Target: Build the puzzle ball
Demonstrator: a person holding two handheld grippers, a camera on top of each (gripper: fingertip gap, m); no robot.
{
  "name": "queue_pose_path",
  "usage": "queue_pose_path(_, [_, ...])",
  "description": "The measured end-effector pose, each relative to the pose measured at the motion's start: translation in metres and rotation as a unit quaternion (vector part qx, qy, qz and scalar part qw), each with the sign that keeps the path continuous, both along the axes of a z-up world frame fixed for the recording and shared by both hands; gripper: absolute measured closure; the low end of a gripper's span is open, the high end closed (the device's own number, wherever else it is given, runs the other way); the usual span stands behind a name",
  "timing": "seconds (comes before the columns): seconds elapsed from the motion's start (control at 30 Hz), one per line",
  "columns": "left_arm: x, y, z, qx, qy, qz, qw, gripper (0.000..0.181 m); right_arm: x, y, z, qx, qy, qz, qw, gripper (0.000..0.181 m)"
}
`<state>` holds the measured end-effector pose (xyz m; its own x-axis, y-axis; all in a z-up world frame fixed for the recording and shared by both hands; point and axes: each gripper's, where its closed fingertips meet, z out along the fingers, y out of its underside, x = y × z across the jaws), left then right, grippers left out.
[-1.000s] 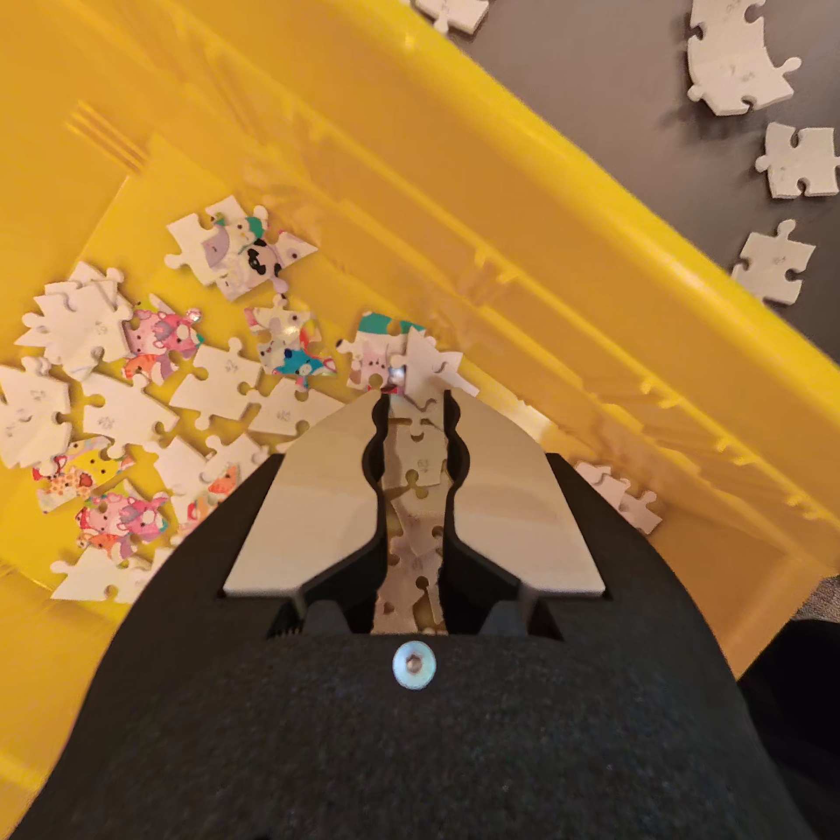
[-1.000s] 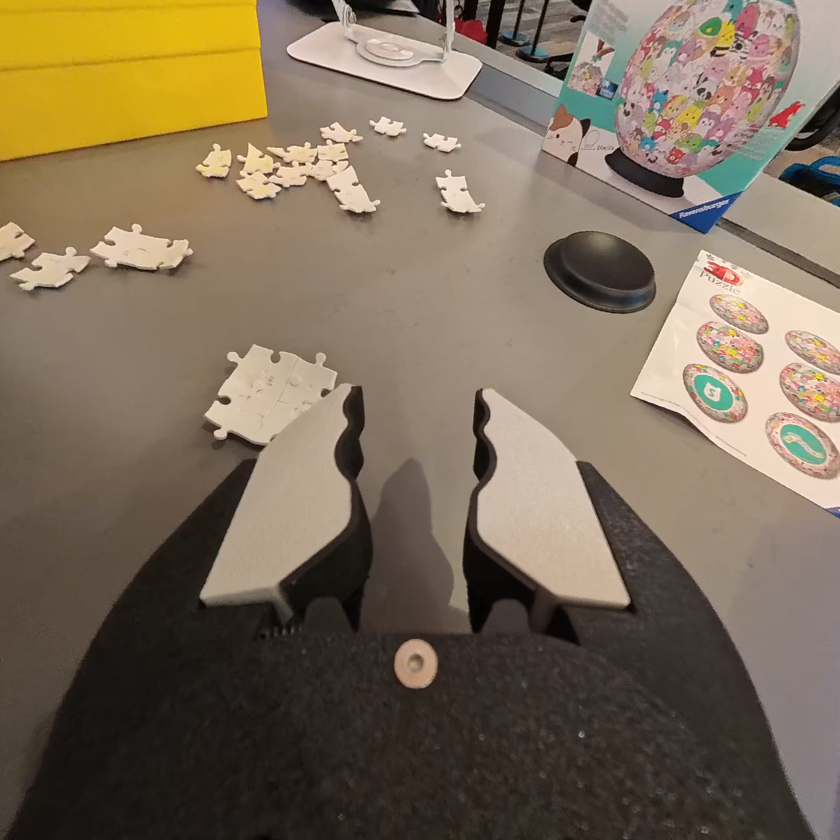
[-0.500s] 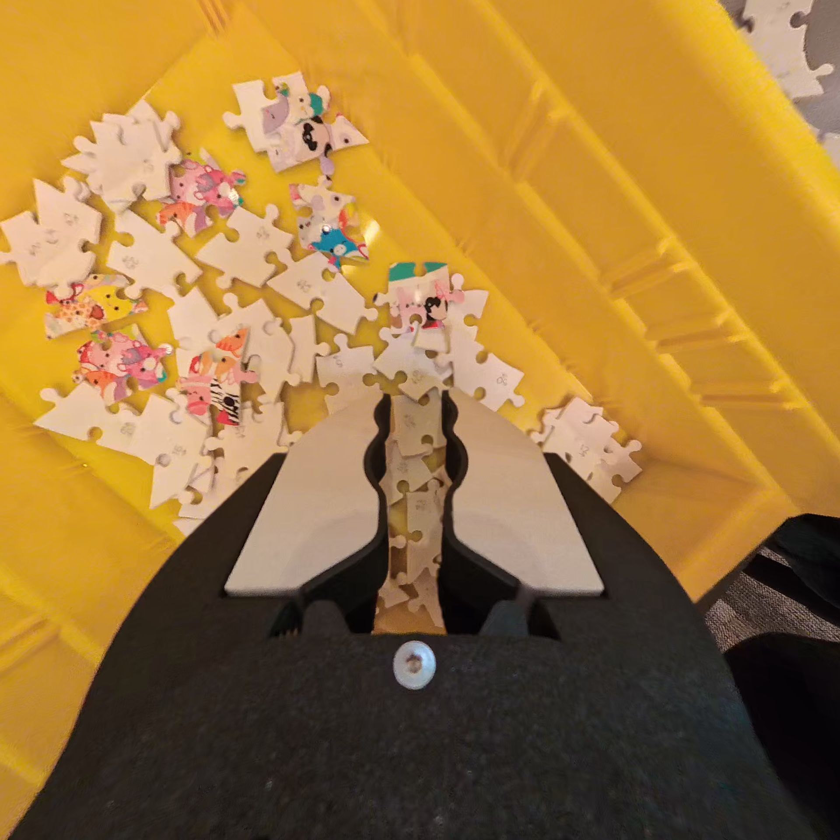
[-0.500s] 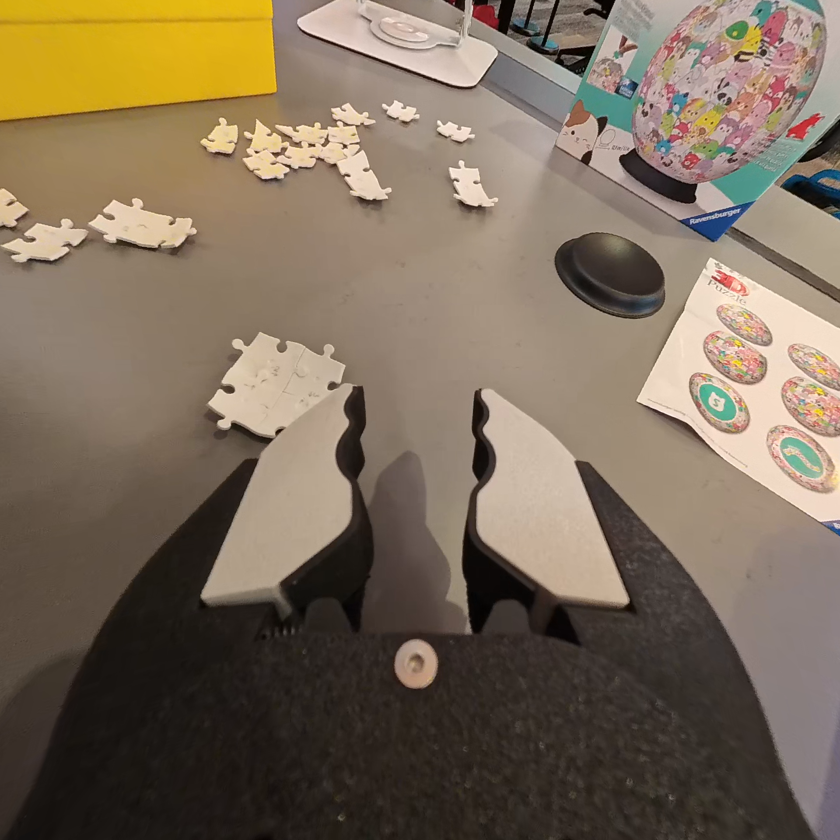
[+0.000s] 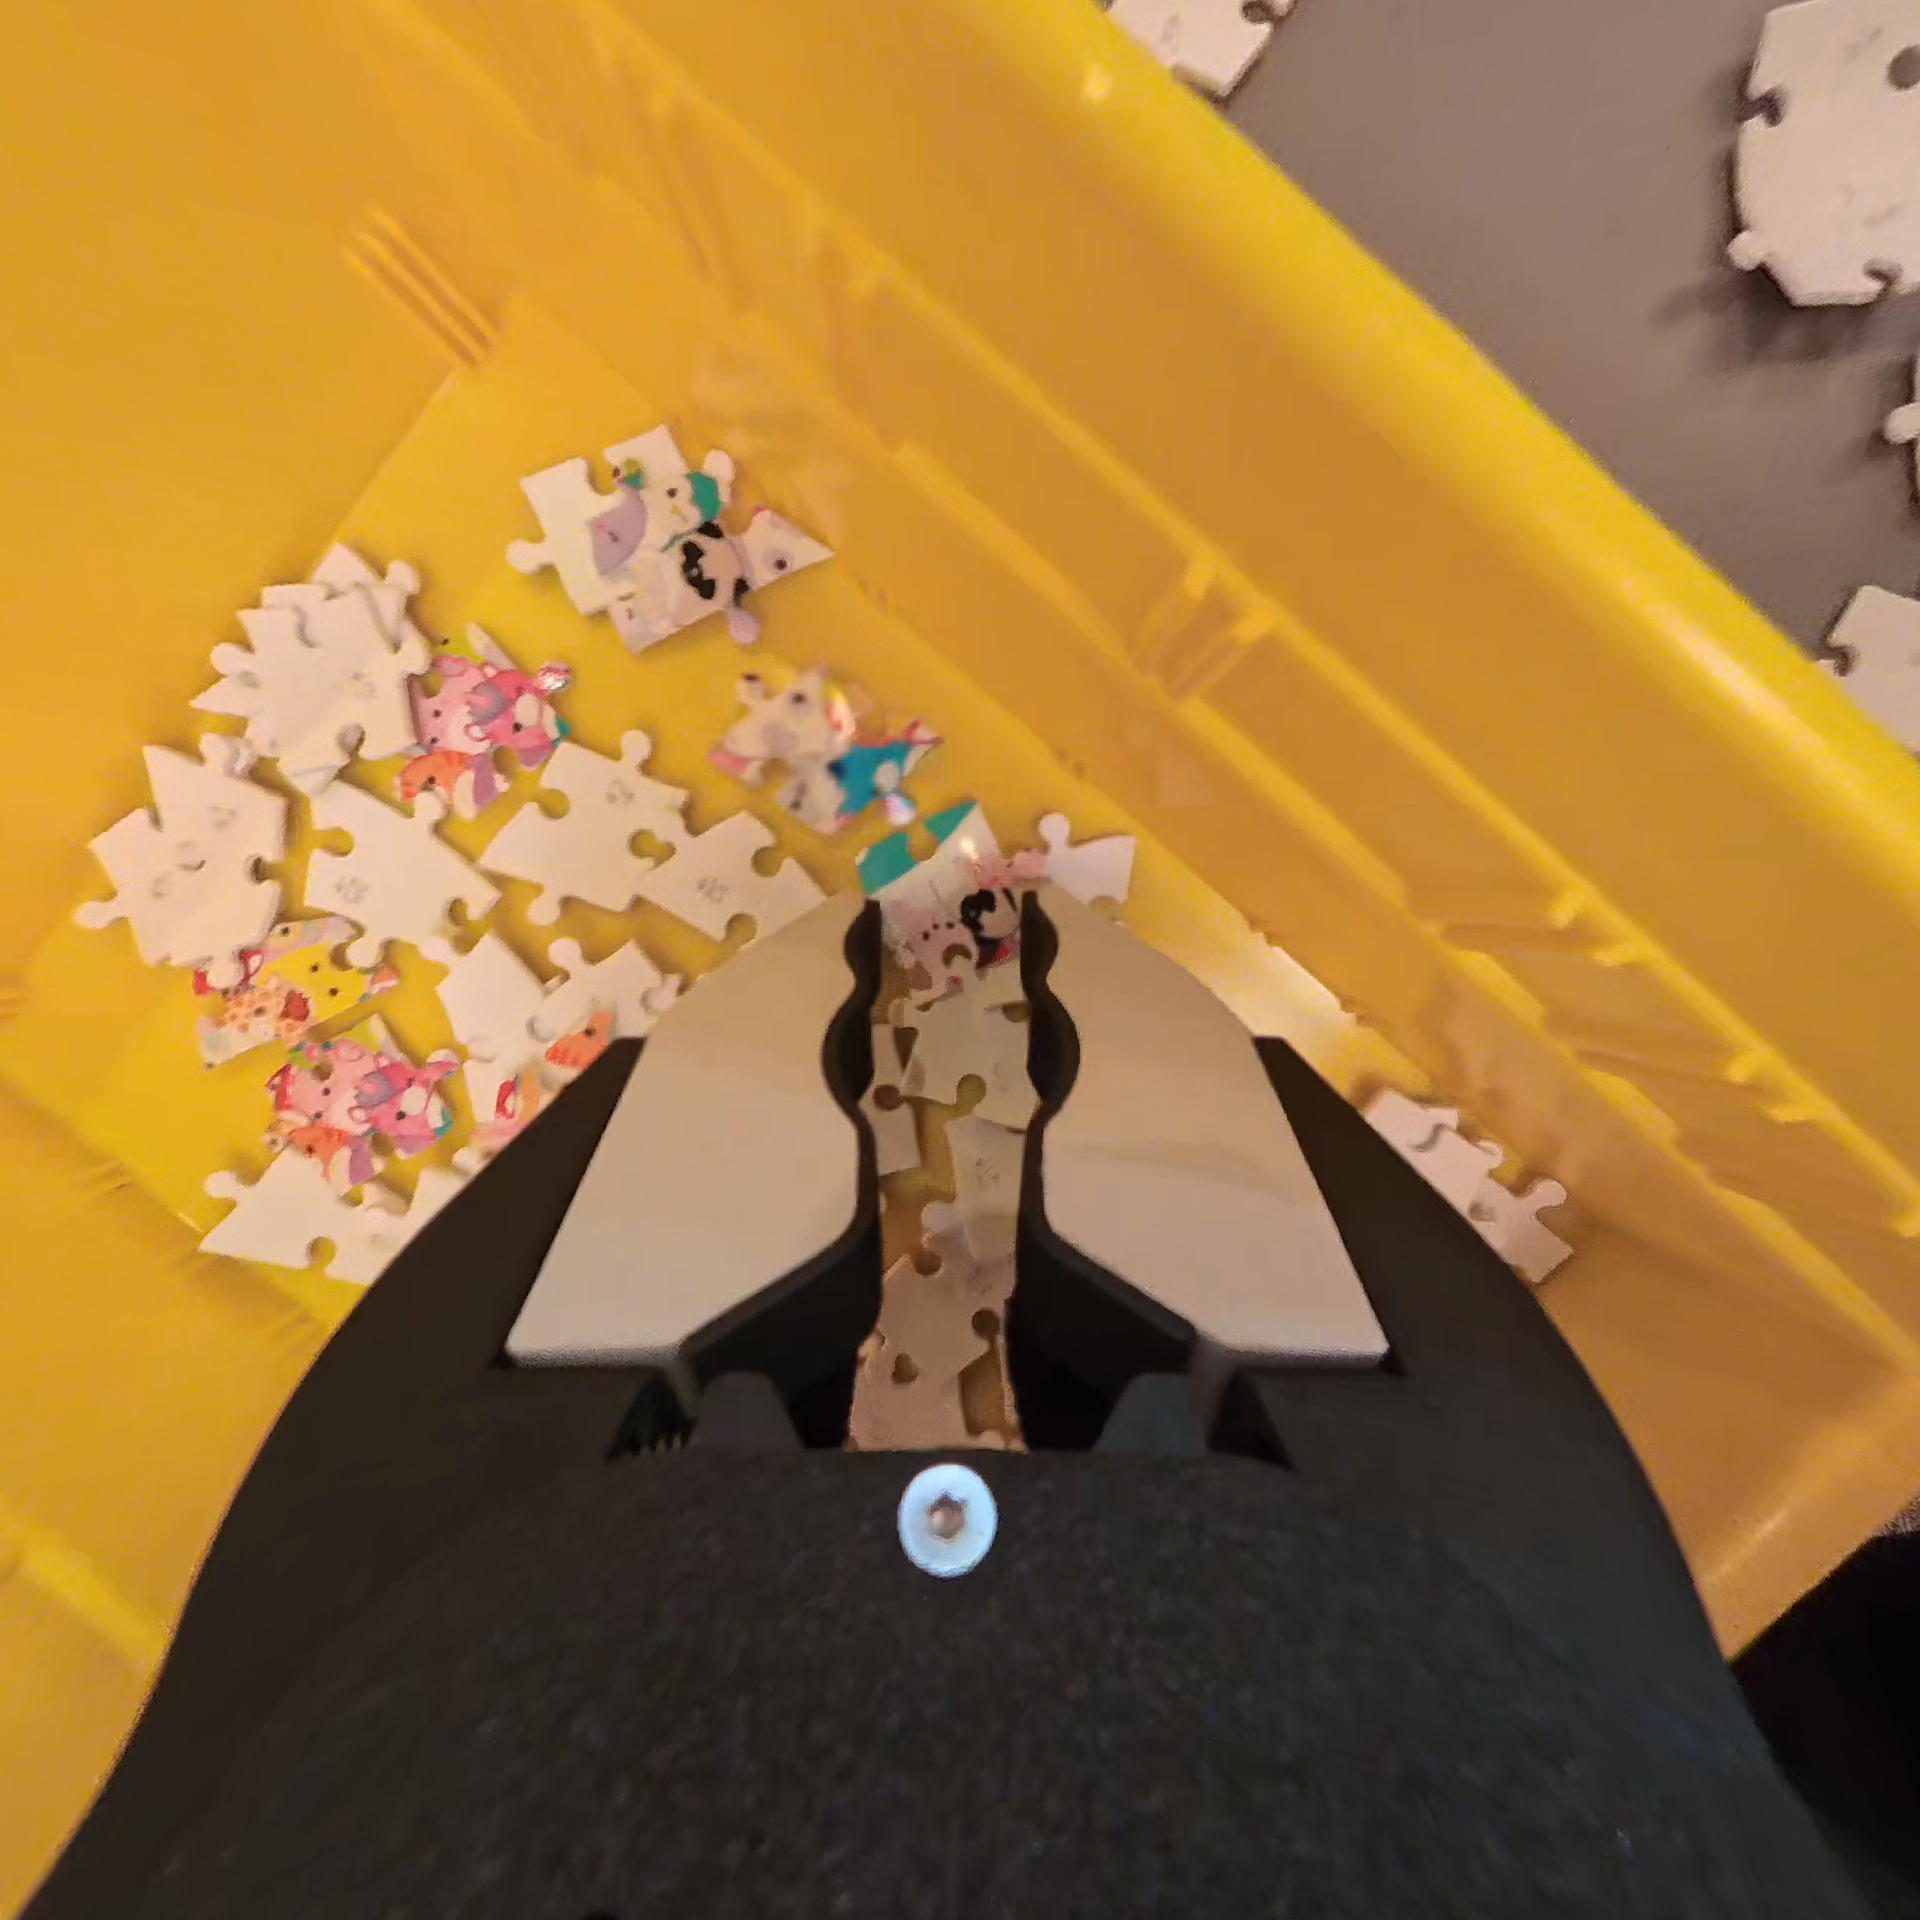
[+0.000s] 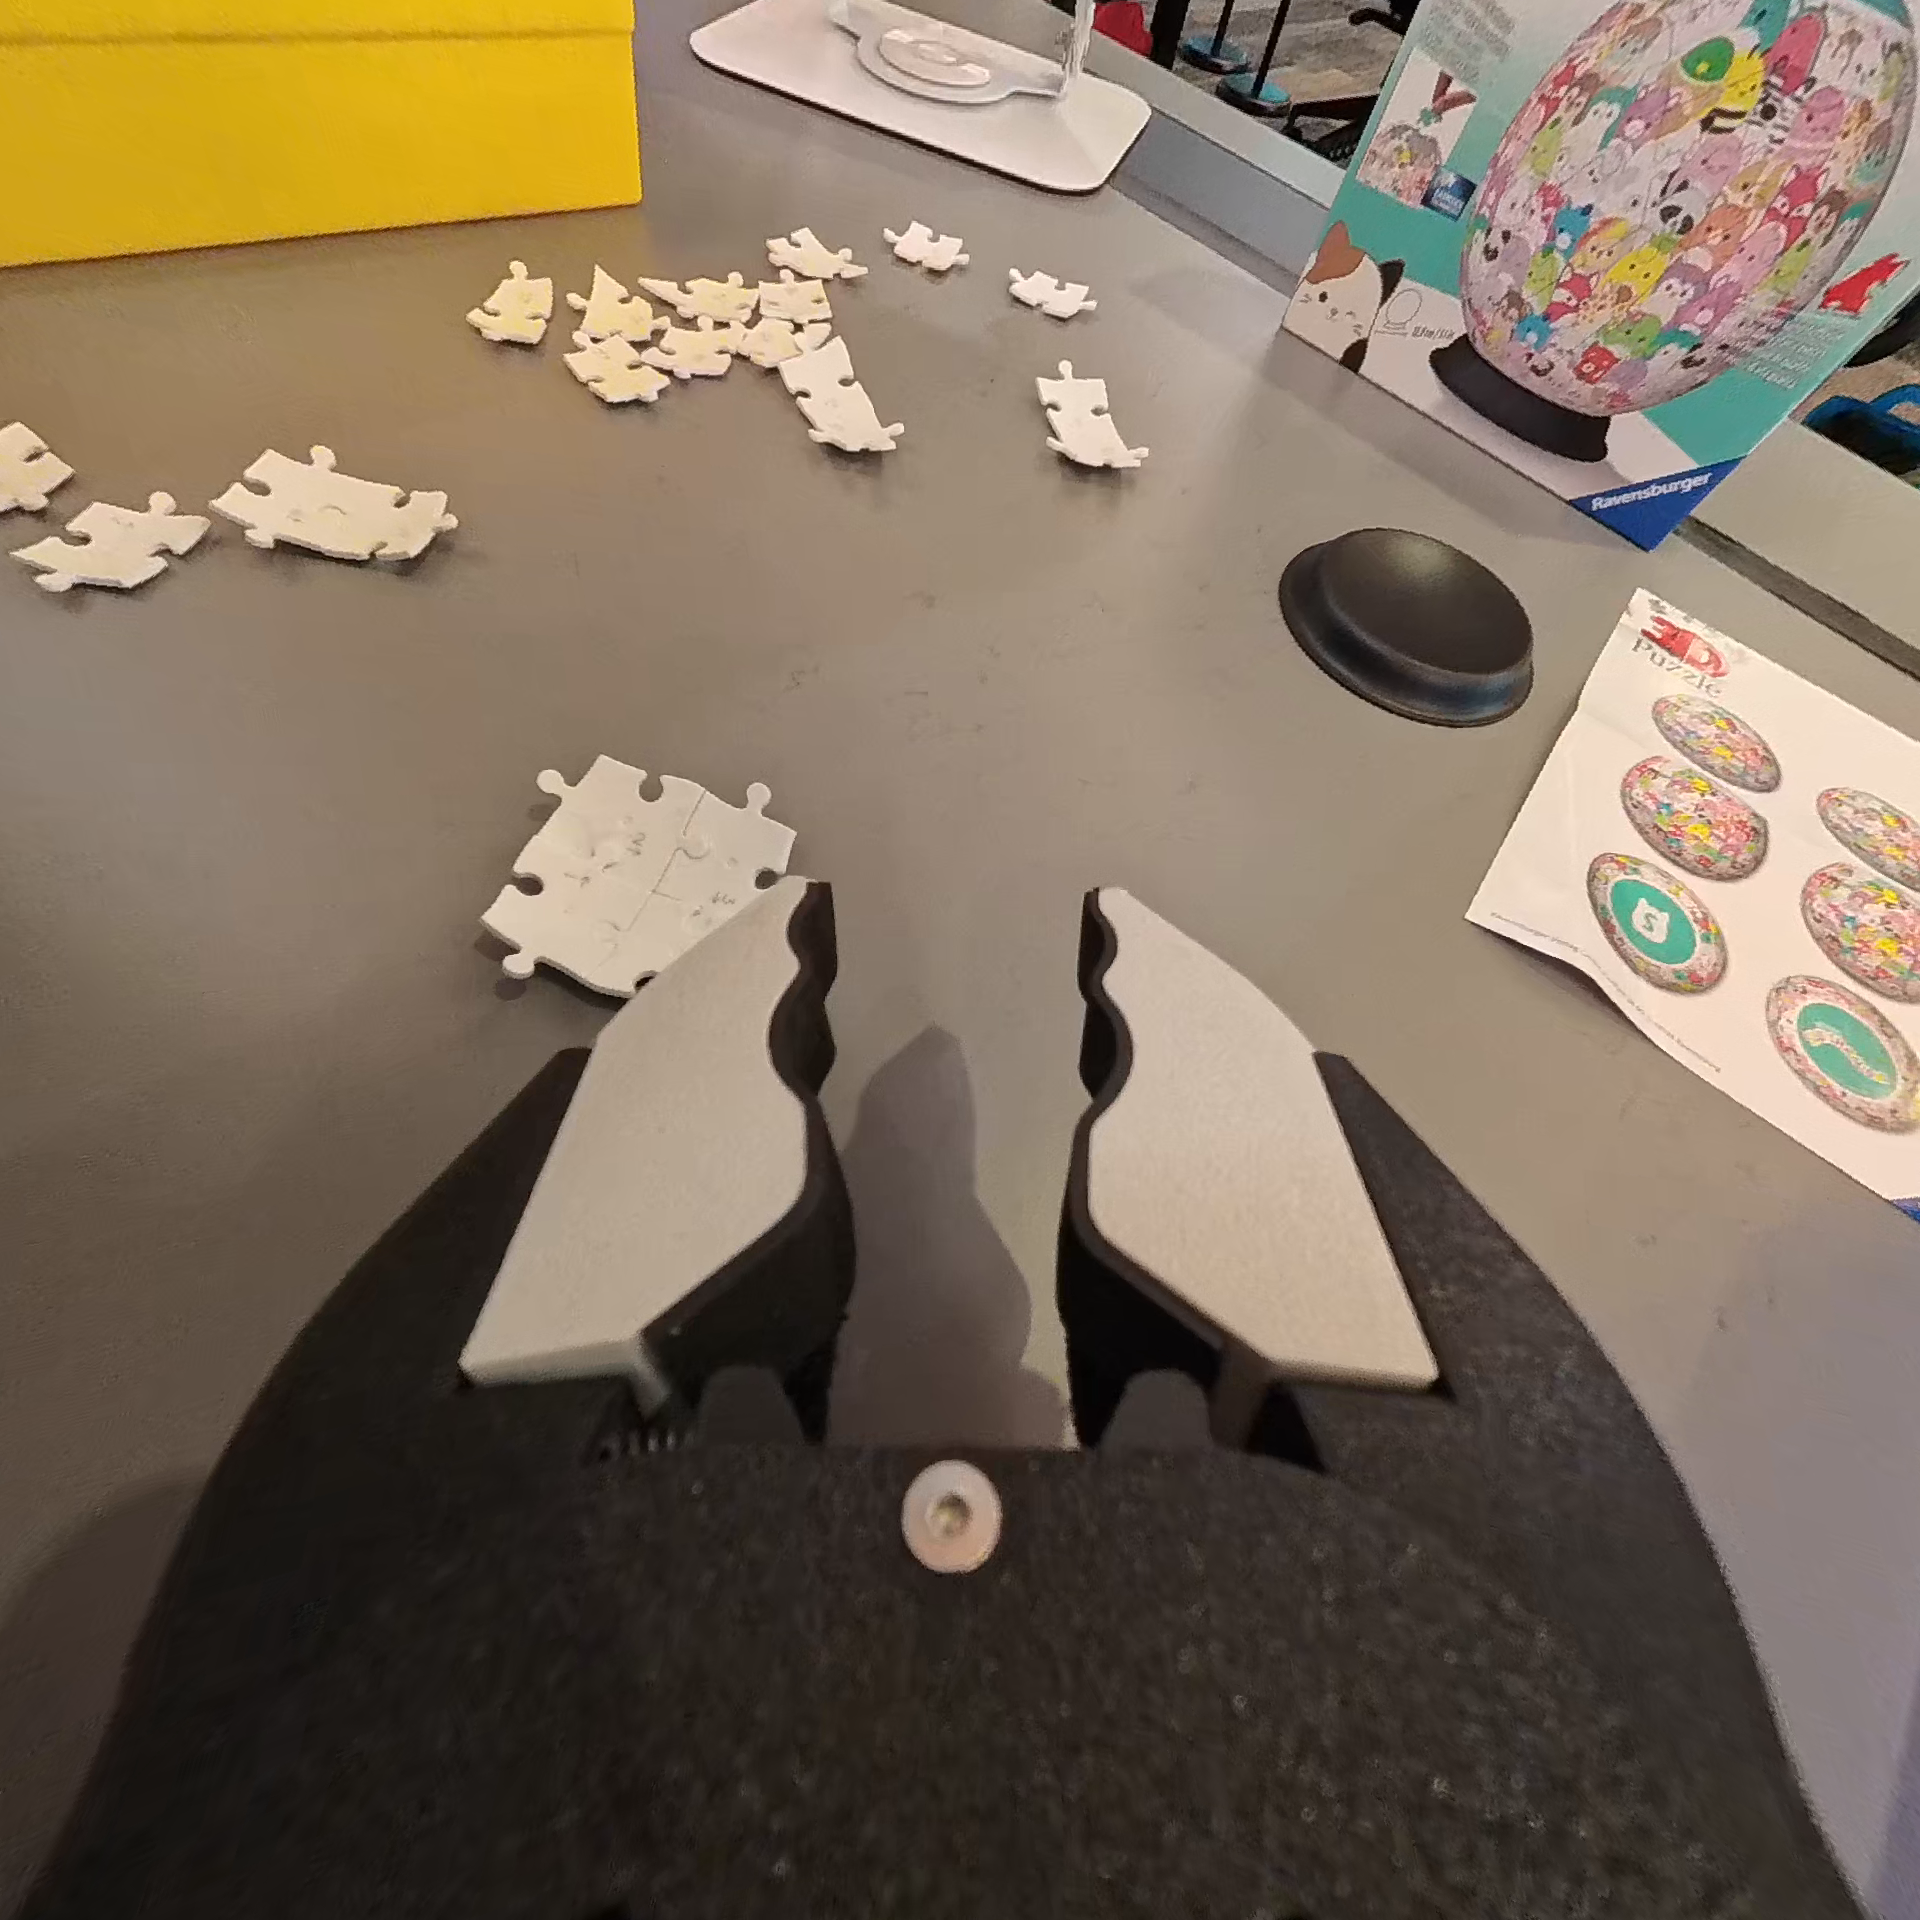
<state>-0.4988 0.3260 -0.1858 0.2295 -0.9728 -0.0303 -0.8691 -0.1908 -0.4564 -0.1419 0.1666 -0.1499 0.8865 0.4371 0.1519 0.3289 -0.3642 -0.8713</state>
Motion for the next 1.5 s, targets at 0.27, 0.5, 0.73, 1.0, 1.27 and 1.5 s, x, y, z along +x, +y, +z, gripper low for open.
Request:
queue_pose_path(0.27, [-0.012, 0.011, 0.027, 0.0, -0.071, 0.06, 0.996, 0.181, -0.001, 0.0, -0.001, -0.002, -0.003, 0.003, 1.0, 0.137])
queue_pose_path(0.5, [-0.021, 0.027, 0.028, -0.035, -0.113, 0.147, 0.982, 0.181, -0.002, 0.0, -0.001, 0.001, -0.01, 0.004, 1.0, 0.139])
queue_pose_path(0.73, [-0.028, 0.038, 0.036, -0.073, -0.161, 0.217, 0.96, 0.181, -0.002, -0.001, 0.0, 0.005, -0.013, 0.005, 1.0, 0.14])
queue_pose_path(1.0, [-0.016, 0.017, 0.027, -0.04, -0.101, 0.15, 0.983, 0.152, -0.003, -0.001, 0.001, 0.006, -0.004, 0.009, 1.0, 0.14])
queue_pose_path(1.27, [0.012, 0.022, 0.015, 0.022, -0.032, 0.053, 0.998, 0.133, -0.003, -0.002, 0.001, 0.007, -0.006, 0.01, 1.0, 0.141])
queue_pose_path(1.5, [0.029, 0.027, -0.005, -0.003, -0.006, 0.021, 1.0, 0.142, -0.002, -0.001, 0.001, 0.004, -0.002, 0.007, 1.0, 0.141])
